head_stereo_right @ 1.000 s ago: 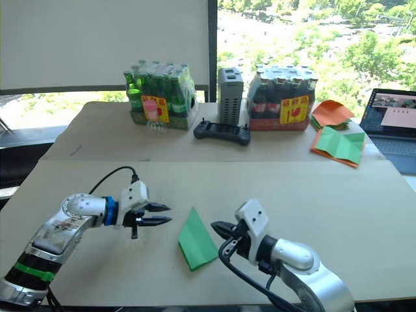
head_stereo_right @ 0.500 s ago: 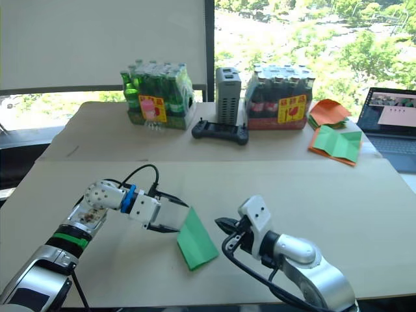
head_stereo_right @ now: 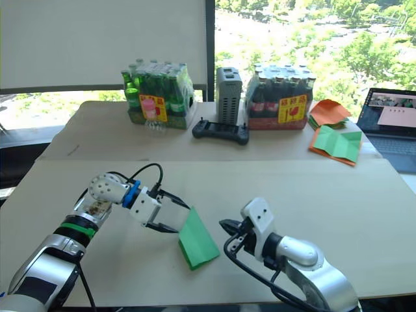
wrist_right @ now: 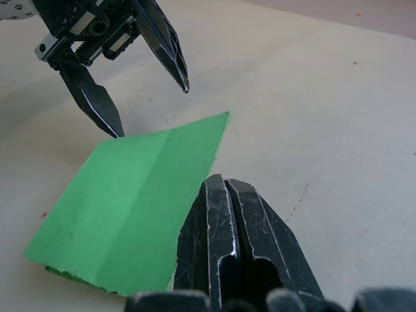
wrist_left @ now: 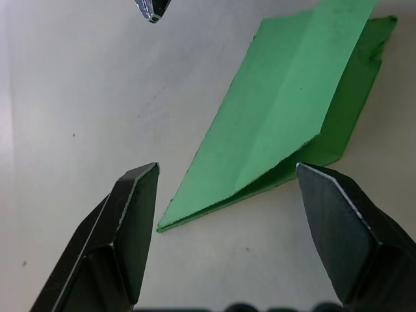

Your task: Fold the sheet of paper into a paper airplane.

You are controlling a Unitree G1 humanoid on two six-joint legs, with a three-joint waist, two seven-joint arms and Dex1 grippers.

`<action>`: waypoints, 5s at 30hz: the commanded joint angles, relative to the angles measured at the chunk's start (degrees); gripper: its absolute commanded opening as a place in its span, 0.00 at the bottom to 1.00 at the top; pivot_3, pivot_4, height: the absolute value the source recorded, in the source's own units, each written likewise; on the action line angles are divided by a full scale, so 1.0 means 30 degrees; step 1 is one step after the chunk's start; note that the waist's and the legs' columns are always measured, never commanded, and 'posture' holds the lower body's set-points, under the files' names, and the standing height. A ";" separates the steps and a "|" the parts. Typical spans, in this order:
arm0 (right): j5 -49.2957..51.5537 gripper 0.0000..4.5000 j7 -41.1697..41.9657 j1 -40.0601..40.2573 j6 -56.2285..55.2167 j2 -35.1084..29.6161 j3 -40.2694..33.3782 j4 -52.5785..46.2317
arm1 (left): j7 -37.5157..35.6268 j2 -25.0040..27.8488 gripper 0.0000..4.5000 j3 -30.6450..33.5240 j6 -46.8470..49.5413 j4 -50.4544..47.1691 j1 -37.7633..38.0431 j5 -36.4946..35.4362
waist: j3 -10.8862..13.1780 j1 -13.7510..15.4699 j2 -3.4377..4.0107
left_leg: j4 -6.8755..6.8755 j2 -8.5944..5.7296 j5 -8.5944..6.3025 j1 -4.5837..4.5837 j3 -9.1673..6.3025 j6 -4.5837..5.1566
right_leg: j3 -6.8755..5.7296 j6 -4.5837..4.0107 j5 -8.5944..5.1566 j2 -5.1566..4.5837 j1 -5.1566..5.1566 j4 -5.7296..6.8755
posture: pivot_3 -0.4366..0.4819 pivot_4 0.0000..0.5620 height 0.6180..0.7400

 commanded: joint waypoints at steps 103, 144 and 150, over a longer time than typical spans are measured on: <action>-0.7870 0.20 0.9605 -0.6826 -1.9854 -0.1637 0.5195 1.1592 | 1.0078 0.4517 0.48 0.9354 2.5740 -1.9960 1.3343 -0.9650 | 0.0006 -0.0063 0.0017 | 0.0000 0.0018 0.0026 0.0091 -0.0001 -0.0072 | 0.0057 -0.0041 -0.0023 -0.0001 -0.0019 0.0176 | 0.48 0.27 0.49; -0.7584 0.60 0.9107 -0.3978 -1.4588 -0.2959 0.5095 0.4745 | 0.8148 0.2712 0.00 0.1965 1.8746 -1.2123 0.9230 -0.1639 | 0.0005 0.0130 0.0016 | 0.0014 0.0005 0.0024 0.0098 0.0000 -0.0065 | 0.0049 -0.0041 -0.0024 -0.0008 -0.0005 0.0200 | 0.48 0.27 0.49; -0.7881 0.60 0.8970 -0.4073 -1.5388 -0.2905 0.5177 0.5416 | 0.8211 0.2661 0.00 0.2089 1.8375 -1.1369 0.8969 -0.1268 | 0.0004 0.0141 0.0015 | 0.0014 0.0007 0.0026 0.0108 0.0000 -0.0068 | 0.0051 -0.0041 -0.0024 -0.0006 0.0002 0.0207 | 0.48 0.27 0.49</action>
